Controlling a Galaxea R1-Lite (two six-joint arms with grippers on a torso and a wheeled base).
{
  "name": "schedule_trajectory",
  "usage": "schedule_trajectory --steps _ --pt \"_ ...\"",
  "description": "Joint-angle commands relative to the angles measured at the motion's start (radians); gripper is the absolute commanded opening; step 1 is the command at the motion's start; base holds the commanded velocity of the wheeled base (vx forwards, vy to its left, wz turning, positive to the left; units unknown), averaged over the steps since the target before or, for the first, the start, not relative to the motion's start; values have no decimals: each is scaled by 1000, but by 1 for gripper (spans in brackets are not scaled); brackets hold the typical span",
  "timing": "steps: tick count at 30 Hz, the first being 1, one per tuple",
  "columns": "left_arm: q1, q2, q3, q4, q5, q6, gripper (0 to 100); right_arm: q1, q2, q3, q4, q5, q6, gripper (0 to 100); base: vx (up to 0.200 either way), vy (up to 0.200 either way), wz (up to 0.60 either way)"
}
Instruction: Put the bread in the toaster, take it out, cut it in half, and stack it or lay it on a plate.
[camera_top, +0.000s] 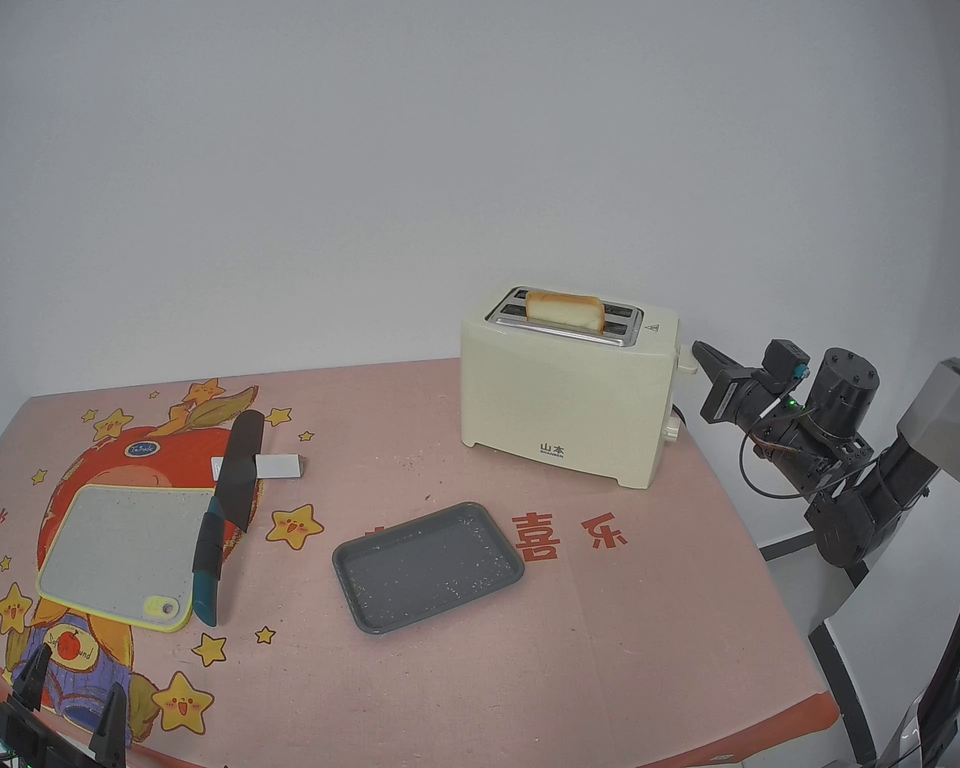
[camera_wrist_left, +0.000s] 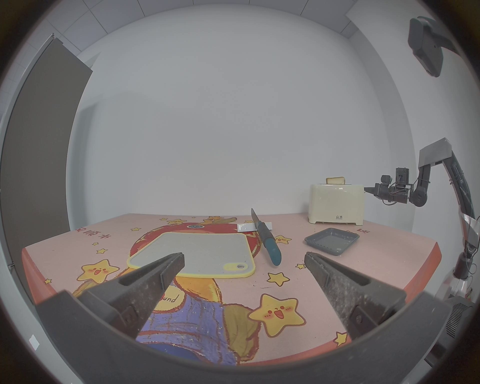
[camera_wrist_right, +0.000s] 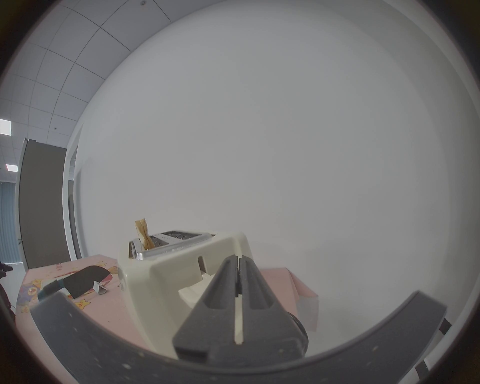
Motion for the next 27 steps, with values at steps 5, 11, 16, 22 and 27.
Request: schedule_trajectory --steps 5,11,16,22,27 --pt "0 1 15 0 0 0 100 2 17 34 0 2 -35 0 0 0 0" --pt "0 1 15 0 0 0 100 2 32 43 0 2 -53 0 0 0 0" --pt "0 1 15 0 0 0 100 2 45 44 0 1 -55 0 0 0 0" --pt "0 1 15 0 0 0 100 2 51 48 0 1 -56 0 0 0 0" --pt "0 1 15 0 0 0 100 0 55 49 0 1 -70 0 0 0 0"
